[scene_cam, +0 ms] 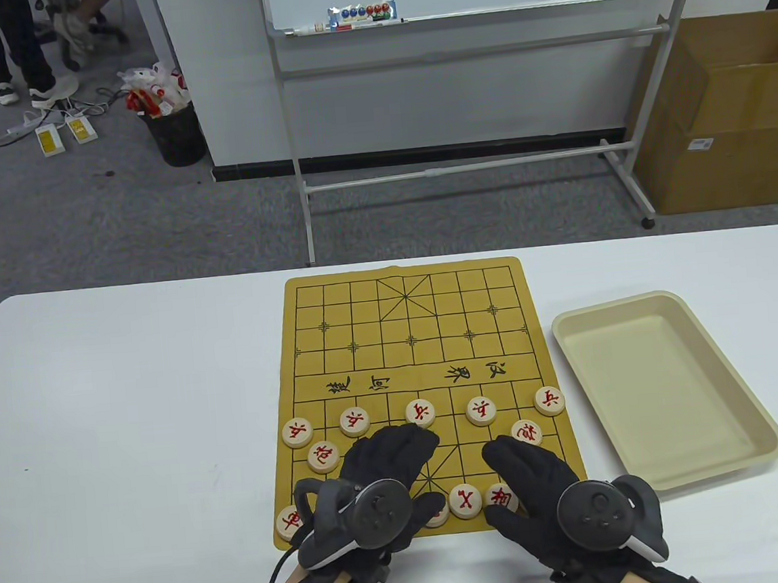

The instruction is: Set up Chinese chess pieces

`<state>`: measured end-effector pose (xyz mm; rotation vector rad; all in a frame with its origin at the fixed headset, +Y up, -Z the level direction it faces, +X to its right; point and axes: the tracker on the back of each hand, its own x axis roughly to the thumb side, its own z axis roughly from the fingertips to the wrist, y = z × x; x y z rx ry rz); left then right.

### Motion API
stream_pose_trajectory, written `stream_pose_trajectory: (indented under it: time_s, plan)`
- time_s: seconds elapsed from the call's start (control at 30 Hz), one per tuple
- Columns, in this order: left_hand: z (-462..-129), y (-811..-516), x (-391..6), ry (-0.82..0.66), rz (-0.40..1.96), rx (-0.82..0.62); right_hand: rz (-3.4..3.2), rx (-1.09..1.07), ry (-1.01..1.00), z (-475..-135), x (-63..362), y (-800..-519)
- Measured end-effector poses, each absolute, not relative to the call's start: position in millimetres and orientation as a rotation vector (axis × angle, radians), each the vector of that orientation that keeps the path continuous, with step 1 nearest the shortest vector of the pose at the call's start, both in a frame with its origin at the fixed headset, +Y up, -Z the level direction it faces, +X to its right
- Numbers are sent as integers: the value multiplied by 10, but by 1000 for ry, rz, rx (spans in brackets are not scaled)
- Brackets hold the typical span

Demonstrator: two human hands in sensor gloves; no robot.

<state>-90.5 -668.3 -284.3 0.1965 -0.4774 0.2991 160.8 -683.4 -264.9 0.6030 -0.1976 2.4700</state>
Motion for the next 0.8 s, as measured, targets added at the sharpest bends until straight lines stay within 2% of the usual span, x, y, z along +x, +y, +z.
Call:
stream_pose_trajectory:
  time_s: [0.2, 0.8]
  plan:
    - [-2820, -6844, -952, -482, 385, 173, 2478, 614, -210, -2645, 1588, -6856]
    - [-2804, -6908, -900, -517, 401, 151, 2480, 630, -185, -2661, 1594, -6926]
